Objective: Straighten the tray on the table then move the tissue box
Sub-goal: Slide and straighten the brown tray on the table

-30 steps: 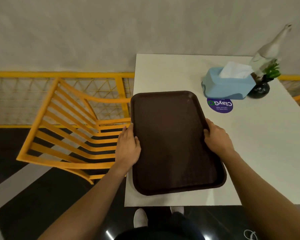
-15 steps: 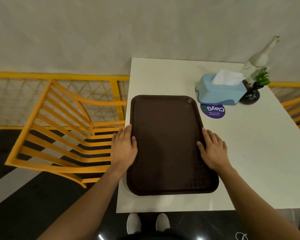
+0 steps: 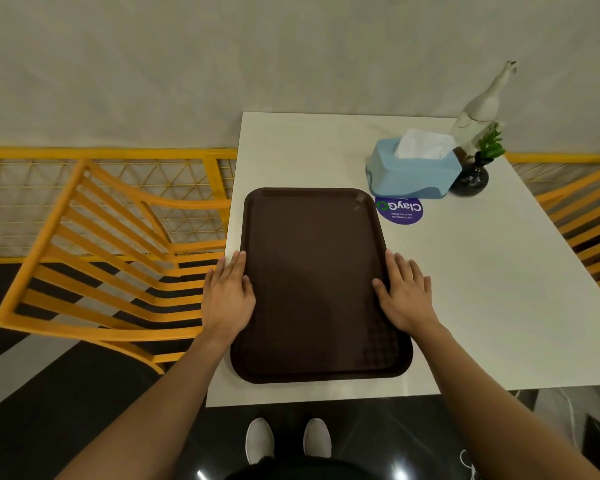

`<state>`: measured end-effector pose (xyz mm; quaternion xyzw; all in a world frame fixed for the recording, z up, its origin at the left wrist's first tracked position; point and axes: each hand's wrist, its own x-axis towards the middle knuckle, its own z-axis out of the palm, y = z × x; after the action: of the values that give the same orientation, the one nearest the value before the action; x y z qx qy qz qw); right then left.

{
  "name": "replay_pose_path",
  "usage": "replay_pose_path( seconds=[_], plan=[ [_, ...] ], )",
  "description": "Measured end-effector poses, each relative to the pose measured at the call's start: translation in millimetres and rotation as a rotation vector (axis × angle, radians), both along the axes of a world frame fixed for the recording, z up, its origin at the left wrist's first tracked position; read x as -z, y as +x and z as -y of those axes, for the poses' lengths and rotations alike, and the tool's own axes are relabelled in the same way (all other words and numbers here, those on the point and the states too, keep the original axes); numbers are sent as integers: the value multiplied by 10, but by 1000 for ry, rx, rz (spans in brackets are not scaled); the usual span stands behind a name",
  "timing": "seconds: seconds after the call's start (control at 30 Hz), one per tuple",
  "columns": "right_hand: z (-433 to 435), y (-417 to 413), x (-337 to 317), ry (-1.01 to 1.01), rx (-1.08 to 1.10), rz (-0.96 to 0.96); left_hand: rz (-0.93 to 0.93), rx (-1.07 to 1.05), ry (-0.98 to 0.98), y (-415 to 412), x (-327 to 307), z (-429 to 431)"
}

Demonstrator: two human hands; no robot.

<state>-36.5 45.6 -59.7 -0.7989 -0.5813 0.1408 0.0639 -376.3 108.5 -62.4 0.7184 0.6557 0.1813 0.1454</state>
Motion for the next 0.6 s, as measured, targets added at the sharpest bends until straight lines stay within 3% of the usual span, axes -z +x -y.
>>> replay_pose_path(
  seconds=[0.6],
  plan=[
    [-200, -72, -6, -56, -50, 18, -5, 18, -34, -112, -121, -87]
  ],
)
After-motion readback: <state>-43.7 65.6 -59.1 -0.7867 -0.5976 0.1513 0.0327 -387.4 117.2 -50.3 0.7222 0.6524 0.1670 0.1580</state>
